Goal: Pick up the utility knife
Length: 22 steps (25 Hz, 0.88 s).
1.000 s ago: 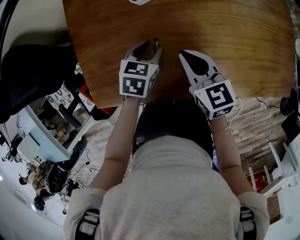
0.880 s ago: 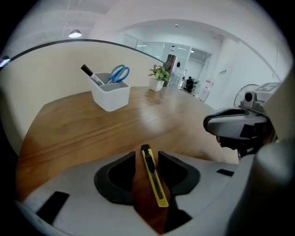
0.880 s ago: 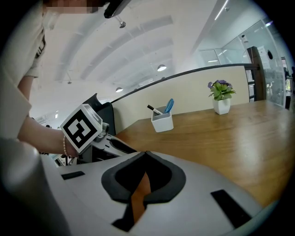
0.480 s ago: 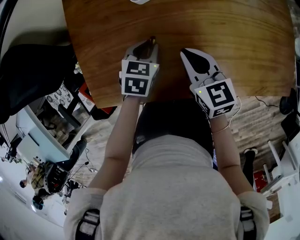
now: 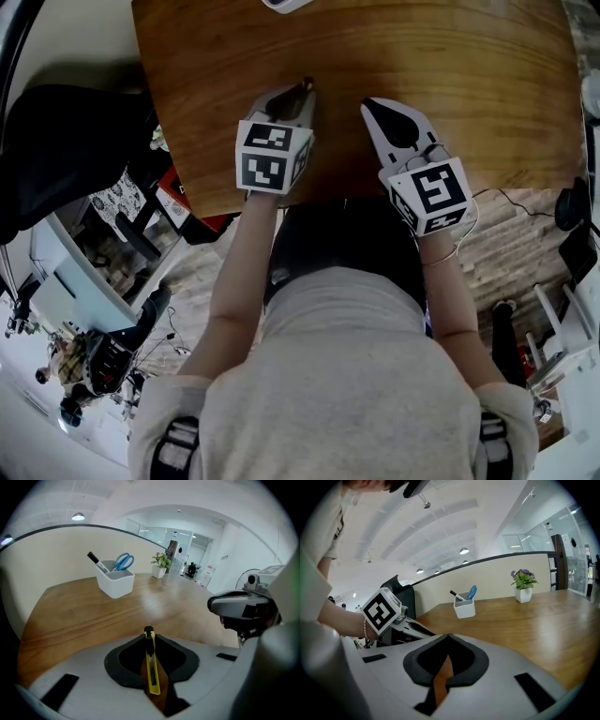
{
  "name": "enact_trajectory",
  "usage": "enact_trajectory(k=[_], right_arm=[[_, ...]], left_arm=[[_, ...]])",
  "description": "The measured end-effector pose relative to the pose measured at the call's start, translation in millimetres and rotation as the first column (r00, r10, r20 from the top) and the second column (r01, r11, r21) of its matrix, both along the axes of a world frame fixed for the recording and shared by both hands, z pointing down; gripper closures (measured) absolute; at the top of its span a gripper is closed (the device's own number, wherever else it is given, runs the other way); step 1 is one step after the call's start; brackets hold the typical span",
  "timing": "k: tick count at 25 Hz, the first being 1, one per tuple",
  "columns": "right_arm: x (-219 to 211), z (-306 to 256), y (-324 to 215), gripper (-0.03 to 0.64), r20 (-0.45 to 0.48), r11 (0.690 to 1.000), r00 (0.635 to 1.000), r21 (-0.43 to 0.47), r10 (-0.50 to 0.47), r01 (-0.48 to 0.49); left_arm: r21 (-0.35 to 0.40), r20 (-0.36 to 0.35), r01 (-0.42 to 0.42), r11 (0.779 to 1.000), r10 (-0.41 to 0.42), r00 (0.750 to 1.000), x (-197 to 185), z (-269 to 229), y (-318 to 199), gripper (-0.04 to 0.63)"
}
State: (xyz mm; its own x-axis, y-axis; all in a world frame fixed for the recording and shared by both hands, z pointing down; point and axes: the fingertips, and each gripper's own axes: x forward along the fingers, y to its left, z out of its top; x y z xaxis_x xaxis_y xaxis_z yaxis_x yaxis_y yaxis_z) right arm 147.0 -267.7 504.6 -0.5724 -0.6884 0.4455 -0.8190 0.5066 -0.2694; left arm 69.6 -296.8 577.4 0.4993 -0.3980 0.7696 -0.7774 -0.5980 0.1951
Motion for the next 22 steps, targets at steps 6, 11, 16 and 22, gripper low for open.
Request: enact_trajectory(k=[6,11,16,22], right_arm=[[2.9,-21.5,-1.3,0.604,-0.022,0.999,1.0,0.035,0.012,-0.012],[6.2,-43.7,-9.8,0.604,-0.051,0.996,0.999,0.087,0.011,-0.007],[2.3,-70.2,-14.5,0.604,-0.066,0.991,0.998,0.133,-0.005,0.014],[-6.2,-99.9,-21.1,0.604,-0.09,0.98,0.995,0.19,-0.039,0.056]], left_arm=[[0.058,-0.035,-0.008,0.998,0.01,0.999,0.9,-33.4,-0.7,0.52],[0.127,-0.078,-0.003,0.992,0.013,0.997,3.6,-64.9,-9.2,0.52],[0.18,-0.154,-0.011,0.984,0.039,0.987,10.5,-102.5,-12.2,0.52],[0.252,-0.235,-0.005,0.968,0.066,0.97,13.8,-151.6,-17.6,0.52]])
